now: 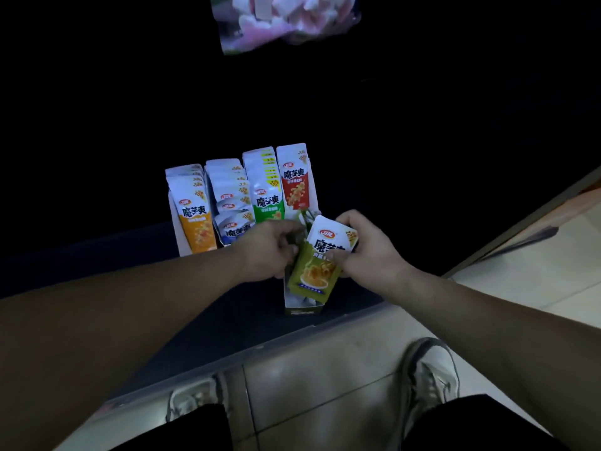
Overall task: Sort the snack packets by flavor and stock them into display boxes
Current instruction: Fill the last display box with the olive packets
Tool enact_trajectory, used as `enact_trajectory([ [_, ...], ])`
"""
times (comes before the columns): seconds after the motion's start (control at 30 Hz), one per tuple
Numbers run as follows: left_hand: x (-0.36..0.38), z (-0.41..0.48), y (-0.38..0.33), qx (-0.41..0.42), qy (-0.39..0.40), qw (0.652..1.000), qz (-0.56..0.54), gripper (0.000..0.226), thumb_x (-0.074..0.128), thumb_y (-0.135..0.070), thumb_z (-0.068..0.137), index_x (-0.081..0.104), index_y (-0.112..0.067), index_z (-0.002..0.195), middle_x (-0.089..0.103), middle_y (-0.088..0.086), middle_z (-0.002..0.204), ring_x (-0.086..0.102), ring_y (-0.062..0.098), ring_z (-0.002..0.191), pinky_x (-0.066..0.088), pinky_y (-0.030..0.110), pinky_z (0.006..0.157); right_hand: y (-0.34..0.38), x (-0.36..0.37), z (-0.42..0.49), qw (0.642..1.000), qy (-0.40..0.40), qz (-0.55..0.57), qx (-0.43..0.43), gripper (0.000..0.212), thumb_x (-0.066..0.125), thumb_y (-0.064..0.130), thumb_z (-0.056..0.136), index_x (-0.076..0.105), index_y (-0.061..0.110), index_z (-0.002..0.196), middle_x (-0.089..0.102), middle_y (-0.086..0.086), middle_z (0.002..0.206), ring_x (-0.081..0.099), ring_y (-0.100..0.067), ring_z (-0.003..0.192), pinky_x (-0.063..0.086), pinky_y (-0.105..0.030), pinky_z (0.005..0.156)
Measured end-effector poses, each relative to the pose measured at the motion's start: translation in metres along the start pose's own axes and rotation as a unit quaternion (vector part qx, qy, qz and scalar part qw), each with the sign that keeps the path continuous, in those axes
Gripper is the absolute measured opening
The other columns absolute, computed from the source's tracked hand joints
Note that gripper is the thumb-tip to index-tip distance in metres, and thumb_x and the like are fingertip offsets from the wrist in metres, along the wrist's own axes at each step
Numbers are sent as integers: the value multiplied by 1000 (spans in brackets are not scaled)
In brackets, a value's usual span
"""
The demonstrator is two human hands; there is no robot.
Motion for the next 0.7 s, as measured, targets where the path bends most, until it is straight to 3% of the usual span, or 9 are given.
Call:
enact_trajectory([
  [0.07, 2, 1, -4, -8, 10, 1000, -26, 27, 53, -10, 105, 60, -28, 124, 68, 0, 86, 68, 14, 63, 47, 16, 44, 1, 3, -1, 1000, 0, -16, -16, 30, 70, 7, 94, 52, 31, 94, 70, 6, 96, 70, -12, 92, 63, -34, 72],
  [0.13, 2, -1, -4, -15, 4, 999, -43, 10, 57, -10, 104, 63, -19, 105, 69, 11, 81, 69, 17, 62, 48, 22, 41, -1, 5, -4, 999, 2, -32, -24, 31, 70, 8, 94, 50, 31, 93, 68, 10, 93, 68, -1, 86, 55, -19, 61],
  [0.2, 1, -6, -1, -27, -5, 997, -70, 5, 62, -15, 102, 64, -13, 98, 73, 19, 87, 73, 24, 66, 54, 28, 47, -2, 4, -8, 999, 3, -35, -33, 32, 71, 9, 94, 50, 33, 93, 68, 12, 92, 66, 4, 81, 49, -13, 58],
  [0.33, -8, -21, -1, -67, -15, 977, -203, 11, 64, -18, 102, 65, -7, 104, 77, 21, 91, 78, 34, 81, 65, 42, 69, 4, -8, -11, 997, 0, -49, -64, 41, 72, 9, 93, 52, 43, 106, 68, 14, 100, 68, -1, 90, 60, -26, 71],
  [0.43, -21, -32, -8, -118, -26, 942, -312, 24, 67, -24, 100, 67, 0, 105, 77, 23, 94, 78, 35, 88, 64, 47, 84, 9, -14, -12, 994, 14, -67, -82, 41, 72, 9, 92, 52, 42, 104, 67, 13, 101, 68, -6, 93, 62, -39, 77],
  [0.5, -31, -41, -8, -151, -56, 921, -354, 34, 73, -32, 95, 68, 1, 98, 77, 24, 93, 78, 33, 86, 65, 41, 77, 11, -13, -14, 988, 28, -109, -109, 43, 73, 10, 92, 50, 43, 107, 62, 13, 109, 65, -9, 100, 59, -43, 82],
  [0.57, -40, -48, -6, -163, -83, 908, -376, 28, 82, -27, 86, 69, -2, 91, 78, 24, 93, 79, 28, 80, 64, 31, 65, 14, -9, -16, 978, 33, -153, -134, 50, 72, 11, 93, 47, 47, 117, 55, 13, 122, 59, -10, 109, 57, -38, 88],
  [0.7, -58, -59, 3, -181, -65, 880, -435, 29, 85, -8, 80, 71, -5, 105, 77, 13, 85, 72, 14, 64, 56, 20, 54, 13, -1, -18, 969, 41, -186, -157, 58, 68, 6, 95, 44, 47, 129, 51, 10, 130, 55, -11, 113, 52, -28, 87],
])
Point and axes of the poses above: each hand's wrist, its own z-axis towards the middle knuckle, its own x-axis out of the palm, y = z × x, the point moved 2 cm from there along z, towards the middle knuckle
